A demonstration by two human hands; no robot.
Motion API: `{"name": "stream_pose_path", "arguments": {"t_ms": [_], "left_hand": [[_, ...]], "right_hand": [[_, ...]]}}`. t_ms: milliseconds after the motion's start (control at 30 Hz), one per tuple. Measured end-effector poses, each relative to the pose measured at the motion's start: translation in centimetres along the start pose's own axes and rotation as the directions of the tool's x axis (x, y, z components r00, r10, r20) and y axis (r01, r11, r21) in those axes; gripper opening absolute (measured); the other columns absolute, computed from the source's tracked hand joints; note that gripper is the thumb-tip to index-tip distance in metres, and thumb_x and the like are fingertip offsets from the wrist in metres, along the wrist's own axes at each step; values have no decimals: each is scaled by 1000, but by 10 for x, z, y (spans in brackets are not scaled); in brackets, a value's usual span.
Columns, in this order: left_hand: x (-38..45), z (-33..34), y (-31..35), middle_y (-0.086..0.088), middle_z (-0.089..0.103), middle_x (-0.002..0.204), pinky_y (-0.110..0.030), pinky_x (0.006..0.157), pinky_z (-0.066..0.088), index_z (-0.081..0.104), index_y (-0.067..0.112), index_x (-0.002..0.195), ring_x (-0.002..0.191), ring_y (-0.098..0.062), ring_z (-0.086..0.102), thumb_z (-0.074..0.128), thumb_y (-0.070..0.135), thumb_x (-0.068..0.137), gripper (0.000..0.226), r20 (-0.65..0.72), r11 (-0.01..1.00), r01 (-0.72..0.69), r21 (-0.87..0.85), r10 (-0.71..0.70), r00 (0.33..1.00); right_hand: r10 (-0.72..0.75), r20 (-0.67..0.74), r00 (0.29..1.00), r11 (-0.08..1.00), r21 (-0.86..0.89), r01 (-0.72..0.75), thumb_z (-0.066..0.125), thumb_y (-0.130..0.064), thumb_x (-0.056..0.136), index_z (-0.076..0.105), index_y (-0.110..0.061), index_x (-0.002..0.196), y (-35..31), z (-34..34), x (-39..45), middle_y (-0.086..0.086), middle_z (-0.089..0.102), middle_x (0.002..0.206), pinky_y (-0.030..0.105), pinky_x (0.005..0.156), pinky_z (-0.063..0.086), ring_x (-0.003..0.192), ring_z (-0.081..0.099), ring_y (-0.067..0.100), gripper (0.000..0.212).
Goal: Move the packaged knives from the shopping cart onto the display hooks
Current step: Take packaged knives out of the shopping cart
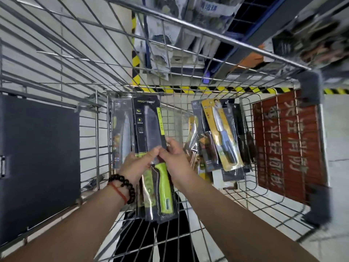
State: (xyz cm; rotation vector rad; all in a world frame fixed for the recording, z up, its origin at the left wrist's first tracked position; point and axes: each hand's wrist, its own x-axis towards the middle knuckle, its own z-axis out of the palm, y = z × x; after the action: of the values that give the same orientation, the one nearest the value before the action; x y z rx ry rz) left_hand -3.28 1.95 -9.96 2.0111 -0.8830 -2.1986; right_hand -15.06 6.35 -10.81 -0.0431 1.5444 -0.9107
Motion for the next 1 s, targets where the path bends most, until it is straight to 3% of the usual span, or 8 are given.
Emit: {"name": "stream_pose_path", "arguments": {"t_ms": [100, 200, 300, 333, 433, 633, 833, 1000], "left_hand": [[-2, 0, -2, -8, 30, 155, -48, 110, 31, 8, 14, 153, 134, -29, 40, 77, 54, 67, 118, 2, 999, 7, -35, -7, 1000], [0, -7, -4, 0, 32, 153, -44, 109, 30, 13, 16, 152, 131, -25, 42, 79, 52, 69, 113, -25, 1000, -2, -22, 2, 1000], [6, -16, -8, -7, 38, 152, -57, 109, 32, 18, 32, 150, 133, -31, 43, 83, 72, 43, 132, -19, 1000, 6, -2, -6, 1000], [10, -19, -12, -7, 41, 150, -57, 107, 35, 21, 34, 149, 130, -31, 46, 83, 74, 39, 132, -28, 1000, 6, -9, -7, 1000], [8, -19, -9, -8, 41, 150, -57, 108, 35, 17, 34, 150, 129, -31, 47, 81, 74, 39, 134, -31, 1000, -10, -2, 10, 999], [10, -19, -12, -13, 48, 142, -56, 104, 41, 18, 25, 150, 118, -35, 55, 79, 48, 70, 103, -37, 998, -42, -35, 41, 998], [13, -22, -20, -11, 21, 159, -48, 113, 29, 10, 21, 153, 139, -31, 33, 77, 50, 70, 111, -29, 999, -37, 13, 38, 999], [8, -22, -21, -10, 18, 160, -47, 112, 27, 9, 18, 154, 141, -30, 30, 75, 51, 74, 109, -27, 1000, -6, 27, 7, 1000]], "right_hand": [[7, -17, 1000, 999, -39, -8, 58, -22, 98, 38, -19, 147, 5, -1, -4, -12, 38, 136, 26, 107, 33, 123, 42, 7, 53], [102, -80, 992, 994, -38, -105, 53, -35, 98, 57, -24, 128, 6, -13, -5, -4, 59, 129, 41, 108, 40, 115, 54, 17, 32], [93, -391, 916, 969, -177, -174, 53, -22, 95, 66, -20, 107, 10, -42, -1, -3, 62, 81, 24, 70, 54, 72, 55, 15, 18], [54, -482, 875, 924, -309, -227, 53, -18, 92, 66, -18, 108, 15, -55, 0, 0, 64, 82, 22, 66, 54, 70, 57, 16, 20], [-22, -616, 787, 730, -548, -409, 59, -20, 82, 55, -16, 124, 39, -78, 2, 8, 54, 127, 46, 98, 47, 114, 54, 30, 41], [147, -734, 663, 769, -336, -544, 57, -15, 89, 26, -22, 146, 69, -67, 2, 16, 28, 145, 45, 107, 34, 129, 38, 39, 65], [128, -770, 625, 770, -320, -552, 70, -17, 82, 25, -21, 146, 76, -56, 11, 18, 27, 137, 41, 99, 40, 115, 45, 42, 78], [105, -650, 753, 837, -351, -420, 79, -21, 77, 38, -10, 131, 64, -63, -2, 16, 54, 120, 32, 69, 44, 86, 55, 28, 68]]}}
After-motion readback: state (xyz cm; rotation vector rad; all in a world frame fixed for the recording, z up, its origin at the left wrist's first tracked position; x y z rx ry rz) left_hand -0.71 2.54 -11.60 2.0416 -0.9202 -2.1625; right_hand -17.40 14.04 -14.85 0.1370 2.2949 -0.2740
